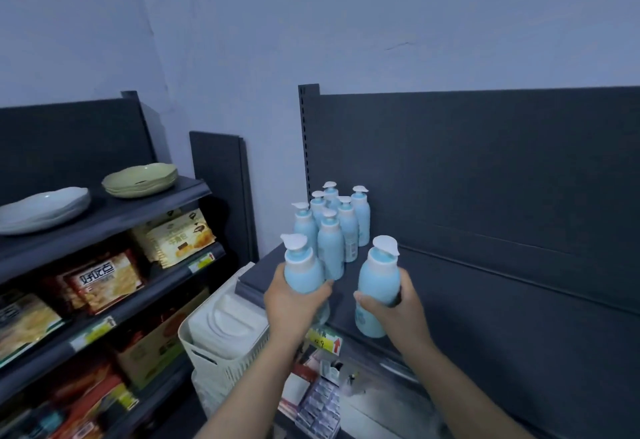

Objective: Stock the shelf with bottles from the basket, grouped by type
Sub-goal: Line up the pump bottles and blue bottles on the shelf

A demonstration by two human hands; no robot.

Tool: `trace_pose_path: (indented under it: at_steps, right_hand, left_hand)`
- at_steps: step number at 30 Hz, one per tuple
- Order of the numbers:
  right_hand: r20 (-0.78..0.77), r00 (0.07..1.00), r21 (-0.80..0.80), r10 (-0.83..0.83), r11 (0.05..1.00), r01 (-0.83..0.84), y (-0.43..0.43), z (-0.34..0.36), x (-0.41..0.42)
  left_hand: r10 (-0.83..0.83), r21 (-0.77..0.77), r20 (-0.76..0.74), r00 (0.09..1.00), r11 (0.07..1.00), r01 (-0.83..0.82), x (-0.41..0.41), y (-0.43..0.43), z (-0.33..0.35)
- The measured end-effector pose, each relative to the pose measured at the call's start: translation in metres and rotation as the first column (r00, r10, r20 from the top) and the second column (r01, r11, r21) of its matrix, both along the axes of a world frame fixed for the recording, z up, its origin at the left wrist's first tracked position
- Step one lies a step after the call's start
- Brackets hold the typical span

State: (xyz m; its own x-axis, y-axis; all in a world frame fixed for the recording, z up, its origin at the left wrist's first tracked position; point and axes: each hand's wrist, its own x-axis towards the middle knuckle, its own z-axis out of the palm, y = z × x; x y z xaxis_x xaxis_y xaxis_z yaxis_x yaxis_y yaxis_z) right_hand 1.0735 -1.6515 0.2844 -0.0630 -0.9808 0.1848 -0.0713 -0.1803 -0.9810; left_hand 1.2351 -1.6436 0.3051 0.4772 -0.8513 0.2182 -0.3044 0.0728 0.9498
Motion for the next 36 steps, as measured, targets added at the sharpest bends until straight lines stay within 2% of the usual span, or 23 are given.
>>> trace_pose_path:
  at_steps: [4, 9, 15, 27, 33, 36]
  right_hand:
    - [-0.022, 1.000, 0.020, -0.015, 1.000, 0.015, -0.032, -0.007, 0.034]
    - [-0.075, 0.991, 0.016, -0.108, 0.994, 0.110, -0.065, -0.023, 0.079]
    - [-0.053, 0.980, 0.067, -0.191, 0.979, 0.195, -0.085, -0.039, 0.115]
    - [-0.088, 0.954, 0.077, -0.287, 0.953, 0.294, -0.099, -0.045, 0.133]
    - [-0.121, 0.948, 0.047, -0.293, 0.953, 0.300, -0.102, -0.044, 0.134]
    - [-0.115, 0.953, 0.054, -0.279, 0.957, 0.286, -0.104, -0.047, 0.134]
  left_hand:
    - [-0.022, 0.002, -0.012, 1.000, 1.000, 0.022, 0.027, -0.035, -0.005]
    - [-0.096, 0.042, -0.015, 0.995, 0.994, 0.097, 0.064, -0.082, -0.021]
    - [-0.224, 0.042, 0.051, 0.973, 0.974, 0.222, 0.096, -0.120, -0.038]
    - [-0.326, 0.115, 0.015, 0.945, 0.940, 0.323, 0.101, -0.158, -0.064]
    - [-0.376, 0.148, 0.065, 0.924, 0.920, 0.364, 0.104, -0.170, -0.070]
    - [-0.399, 0.129, 0.030, 0.916, 0.911, 0.393, 0.104, -0.168, -0.068]
